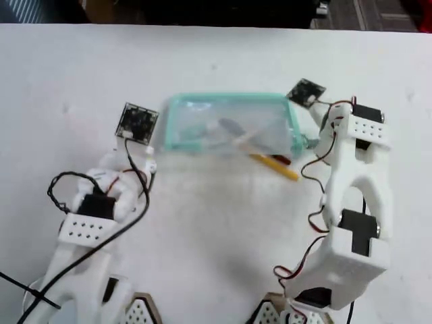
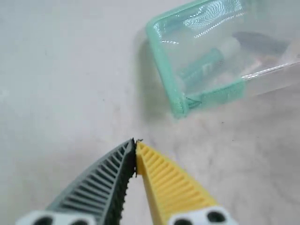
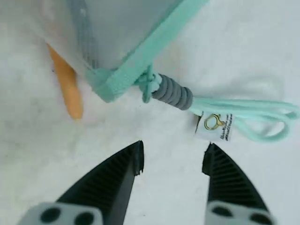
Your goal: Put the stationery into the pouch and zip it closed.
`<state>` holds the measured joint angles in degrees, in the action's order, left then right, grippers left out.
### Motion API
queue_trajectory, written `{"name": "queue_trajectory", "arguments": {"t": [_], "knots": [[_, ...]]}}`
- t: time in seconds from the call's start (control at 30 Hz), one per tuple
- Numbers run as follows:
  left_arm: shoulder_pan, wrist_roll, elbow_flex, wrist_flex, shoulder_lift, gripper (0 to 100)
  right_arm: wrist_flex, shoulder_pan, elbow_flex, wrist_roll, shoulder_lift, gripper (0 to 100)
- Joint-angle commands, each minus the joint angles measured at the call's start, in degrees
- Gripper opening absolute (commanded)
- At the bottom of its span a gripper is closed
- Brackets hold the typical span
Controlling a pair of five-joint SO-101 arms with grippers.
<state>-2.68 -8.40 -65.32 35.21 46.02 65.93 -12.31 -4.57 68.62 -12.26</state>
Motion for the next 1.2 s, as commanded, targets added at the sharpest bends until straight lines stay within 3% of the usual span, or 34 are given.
{"name": "queue_trajectory", "arguments": {"t": [0.0, 0.13, 0.47, 0.63, 0.8, 1.17], "knots": [[-1.19, 0.35, 0.35, -1.49, 0.40, 2, 0.57, 2.68, 2.37, 2.73, 0.22, 21.0], [-2.86, 0.18, 0.26, -1.23, 0.40, 2, -0.13, 4.62, 2.29, 4.75, -1.10, 26.8], [-2.86, 0.18, 0.26, -1.58, 0.40, 2, -12.35, 5.23, 2.64, 5.54, -13.93, 26.9], [-2.86, 0.18, 0.26, -1.58, 0.40, 2, -17.27, 5.14, 2.73, 5.45, -16.48, 20.1], [-2.86, 0.09, 0.26, -1.58, 0.40, 2, -15.25, 5.05, 2.37, 5.45, -12.79, 8.6], [-2.86, 0.09, 0.26, -1.58, 0.40, 2, -7.96, 5.49, 2.37, 5.36, 3.12, 8.0]]}}
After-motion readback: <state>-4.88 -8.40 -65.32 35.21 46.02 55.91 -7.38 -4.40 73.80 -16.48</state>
